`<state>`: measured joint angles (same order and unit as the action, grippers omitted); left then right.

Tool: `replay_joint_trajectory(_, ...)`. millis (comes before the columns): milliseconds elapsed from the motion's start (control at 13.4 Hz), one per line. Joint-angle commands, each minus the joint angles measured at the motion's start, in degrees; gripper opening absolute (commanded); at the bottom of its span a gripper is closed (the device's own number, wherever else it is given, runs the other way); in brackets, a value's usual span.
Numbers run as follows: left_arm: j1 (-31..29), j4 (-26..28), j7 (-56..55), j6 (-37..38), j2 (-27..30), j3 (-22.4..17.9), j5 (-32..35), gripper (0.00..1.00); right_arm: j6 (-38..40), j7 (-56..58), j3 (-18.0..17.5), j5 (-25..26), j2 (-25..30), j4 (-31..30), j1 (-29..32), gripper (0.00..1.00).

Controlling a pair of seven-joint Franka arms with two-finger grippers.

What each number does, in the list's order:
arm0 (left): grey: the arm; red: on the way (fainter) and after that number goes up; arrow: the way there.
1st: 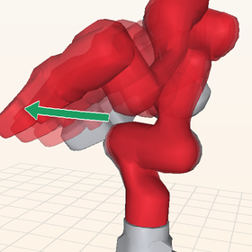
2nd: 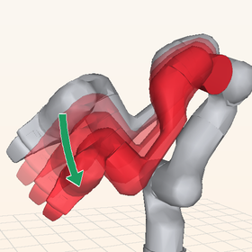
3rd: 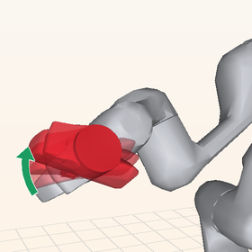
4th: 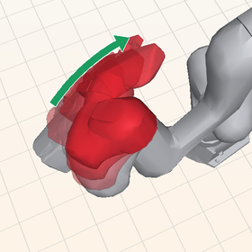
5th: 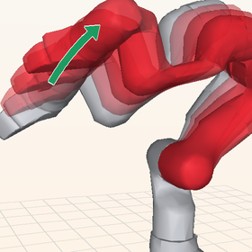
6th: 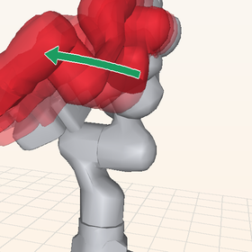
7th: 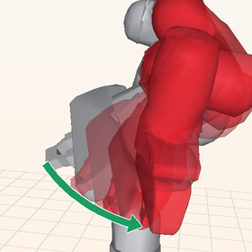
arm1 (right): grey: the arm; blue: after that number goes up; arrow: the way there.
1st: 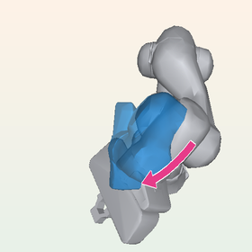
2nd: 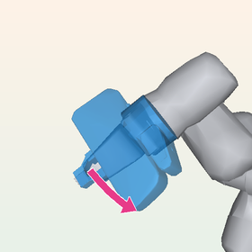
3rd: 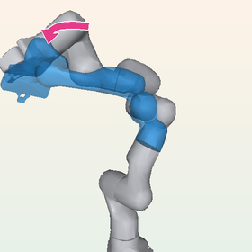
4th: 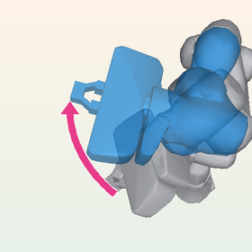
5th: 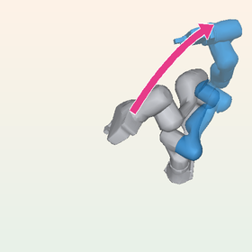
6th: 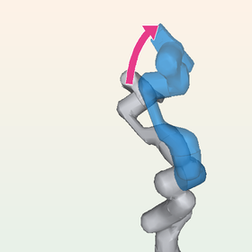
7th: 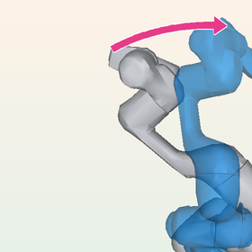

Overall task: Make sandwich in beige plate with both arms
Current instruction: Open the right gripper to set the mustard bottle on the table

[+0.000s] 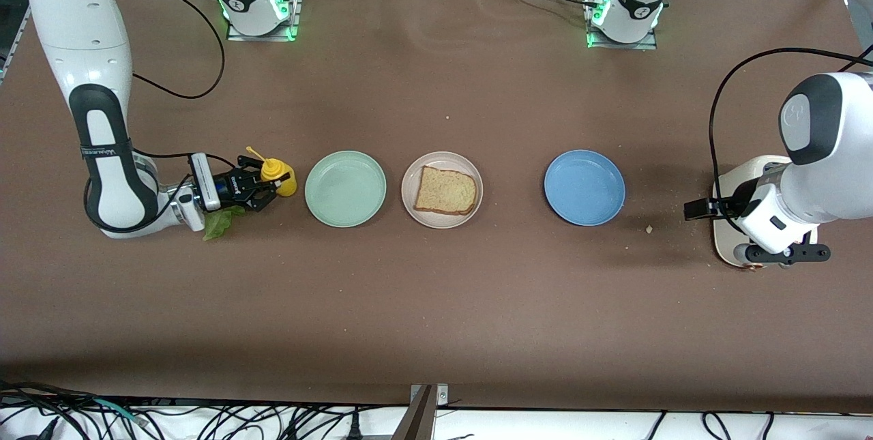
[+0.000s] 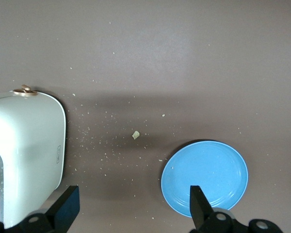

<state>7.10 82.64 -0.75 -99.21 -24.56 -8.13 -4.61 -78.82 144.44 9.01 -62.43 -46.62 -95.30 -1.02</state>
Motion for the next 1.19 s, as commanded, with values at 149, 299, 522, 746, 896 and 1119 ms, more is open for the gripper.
replay_joint_trajectory(149, -0.2, -0.3, -0.3, 1.0, 0.6, 0.6, 2.0, 1.00, 1.8, 1.8, -0.8, -1.7, -1.2, -0.1, 2.1, 0.00)
replay_joint_trajectory(299, -0.2, -0.3, -0.3, 1.0, 0.6, 0.6, 2.0, 1.00, 1.7, 1.9, -0.8, -1.7, -1.3, 0.0, 2.1, 0.00)
replay_joint_trajectory(522, -0.2, -0.3, -0.3, 1.0, 0.6, 0.6, 2.0, 1.00, 1.8, 2.6, -0.8, -1.6, -1.8, 0.0, 2.3, 0.00)
replay_joint_trajectory(746, -0.2, -0.3, -0.3, 1.0, 0.6, 0.6, 2.0, 1.00, 1.6, 2.6, -0.7, -1.6, -2.5, 0.0, 2.3, 0.00)
replay_joint_trajectory(896, -0.2, -0.3, -0.3, 1.0, 0.6, 0.6, 2.0, 1.00, 1.5, 2.2, -0.7, -1.6, -2.6, 0.0, 2.3, 0.33)
replay_joint_trajectory(1119, -0.2, -0.3, -0.3, 1.0, 0.6, 0.6, 2.0, 1.00, 1.3, 1.5, -0.6, -1.6, -2.4, 0.2, 3.2, 1.00)
